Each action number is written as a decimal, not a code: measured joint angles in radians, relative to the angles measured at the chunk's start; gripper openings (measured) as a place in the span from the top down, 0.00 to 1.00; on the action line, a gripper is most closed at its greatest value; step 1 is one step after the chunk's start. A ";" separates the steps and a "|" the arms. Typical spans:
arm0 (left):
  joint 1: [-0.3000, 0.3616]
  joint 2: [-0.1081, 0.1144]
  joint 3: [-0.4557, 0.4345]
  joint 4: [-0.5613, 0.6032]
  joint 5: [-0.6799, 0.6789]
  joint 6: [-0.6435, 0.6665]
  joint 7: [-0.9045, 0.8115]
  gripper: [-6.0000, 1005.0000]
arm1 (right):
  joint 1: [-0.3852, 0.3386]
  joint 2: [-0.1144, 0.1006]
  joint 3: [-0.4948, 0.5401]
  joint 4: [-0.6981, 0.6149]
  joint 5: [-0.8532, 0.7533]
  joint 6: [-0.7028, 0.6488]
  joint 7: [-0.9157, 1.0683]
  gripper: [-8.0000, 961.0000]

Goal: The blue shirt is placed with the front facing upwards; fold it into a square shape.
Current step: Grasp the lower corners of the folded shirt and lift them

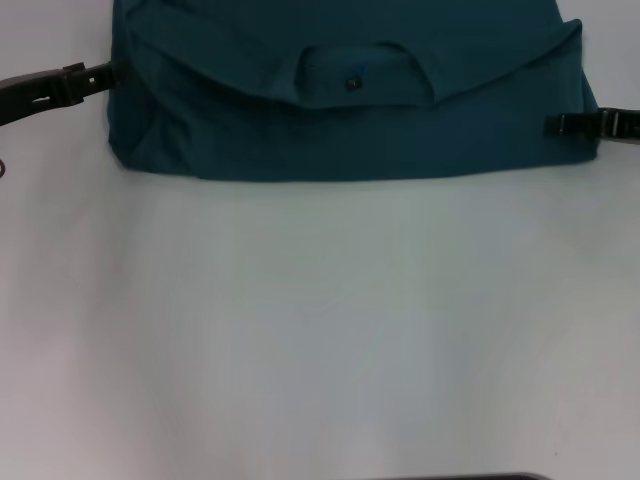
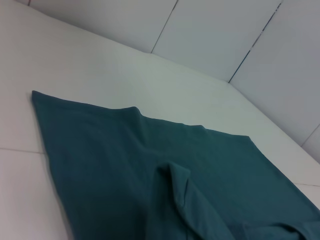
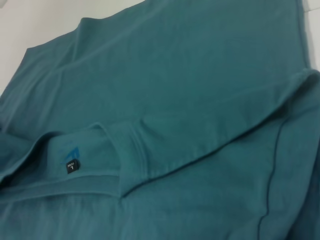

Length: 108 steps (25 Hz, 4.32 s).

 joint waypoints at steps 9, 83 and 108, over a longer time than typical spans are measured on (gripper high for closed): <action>0.000 0.000 0.000 -0.005 0.000 0.001 -0.001 0.20 | 0.004 0.007 0.001 0.000 0.008 0.008 -0.010 0.52; 0.026 0.000 -0.002 0.002 0.004 0.007 -0.008 0.20 | -0.012 0.001 0.008 0.009 0.009 0.020 -0.001 0.92; 0.024 -0.009 0.127 0.110 0.011 -0.102 0.104 0.20 | -0.018 0.005 0.025 0.002 0.010 0.017 0.003 0.94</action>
